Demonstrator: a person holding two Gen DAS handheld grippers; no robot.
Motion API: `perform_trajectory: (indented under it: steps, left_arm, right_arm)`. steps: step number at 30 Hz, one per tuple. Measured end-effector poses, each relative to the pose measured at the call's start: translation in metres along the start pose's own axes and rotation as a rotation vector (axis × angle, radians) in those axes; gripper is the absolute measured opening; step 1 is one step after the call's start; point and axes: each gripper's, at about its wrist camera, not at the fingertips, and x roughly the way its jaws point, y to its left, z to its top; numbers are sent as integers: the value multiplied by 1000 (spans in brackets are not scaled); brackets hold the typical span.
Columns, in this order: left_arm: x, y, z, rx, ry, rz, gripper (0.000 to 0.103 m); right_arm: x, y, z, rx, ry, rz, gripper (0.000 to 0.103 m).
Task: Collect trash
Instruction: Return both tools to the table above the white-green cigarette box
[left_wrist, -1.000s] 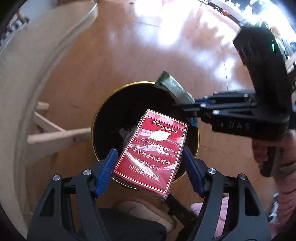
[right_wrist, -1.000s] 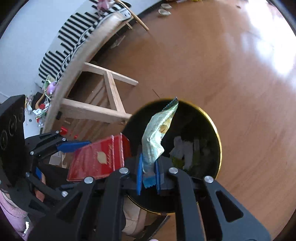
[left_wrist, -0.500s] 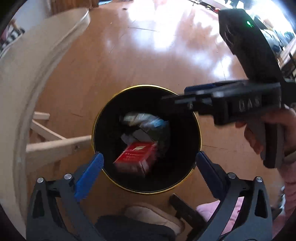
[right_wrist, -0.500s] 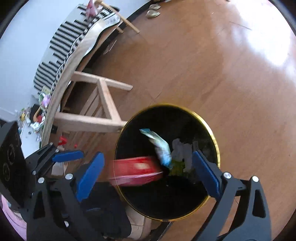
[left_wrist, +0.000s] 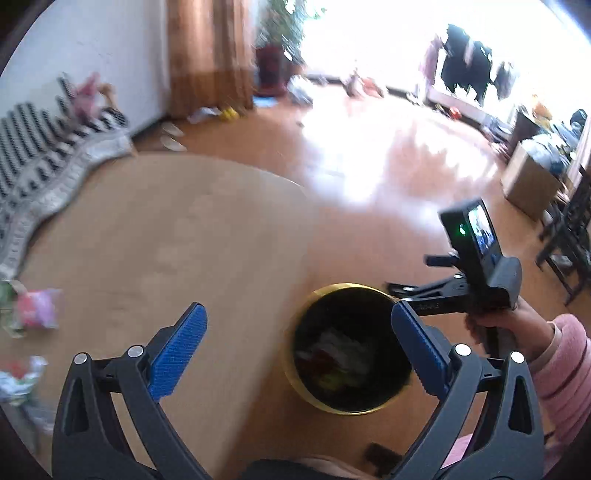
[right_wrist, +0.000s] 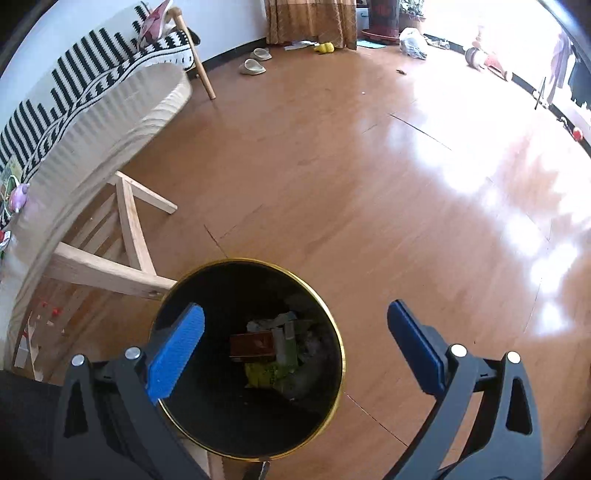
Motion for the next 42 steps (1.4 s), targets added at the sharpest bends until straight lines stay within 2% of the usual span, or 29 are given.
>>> perform_trajectory:
  steps: [3, 6, 8, 10, 13, 17, 19, 22, 26, 30, 35, 38, 40, 42]
  left_arm:
    - [-37, 58, -14, -95, -33, 116, 97]
    - [-82, 140, -57, -269, -40, 313, 97]
    - [-104, 180, -83, -371, -29, 398, 97]
    - [-118, 229, -122, -488, 27, 535, 97]
    - [-120, 280, -157, -594, 103, 655, 97]
    - [-102, 324, -196, -779, 173, 599, 97]
    - [-95, 335, -198, -799, 171, 569, 97]
    - [-88, 349, -198, -825, 181, 573, 97]
    - [-78, 363, -200, -866, 192, 578, 97]
    - [-68, 373, -200, -872, 195, 548, 97]
    - [-70, 383, -209, -846, 211, 592, 97]
    - [-77, 389, -218, -836, 193, 600, 97]
    - [-82, 393, -224, -830, 179, 607, 98]
    - [-86, 397, -228, -823, 166, 612, 98]
  right_arm:
    - [-6, 18, 12, 22, -34, 41, 96]
    - [-17, 47, 30, 34, -77, 104, 96]
    - [-28, 79, 46, -12, -109, 155, 96]
    - [-40, 118, 63, -87, -144, 183, 96]
    - [-50, 175, 83, -218, -170, 218, 96]
    - [-52, 275, 107, -389, -190, 272, 96]
    - [-49, 316, 112, -446, -198, 294, 96]
    - [-33, 383, 112, -561, -176, 323, 96]
    - [0, 458, 112, -720, -145, 294, 96]
    - [33, 496, 116, -749, -85, 290, 96]
    - [61, 536, 122, -794, -53, 269, 96]
    - [77, 548, 129, -804, -22, 252, 96]
    - [86, 551, 132, -789, 13, 288, 97]
    - [88, 554, 135, -801, -3, 292, 98]
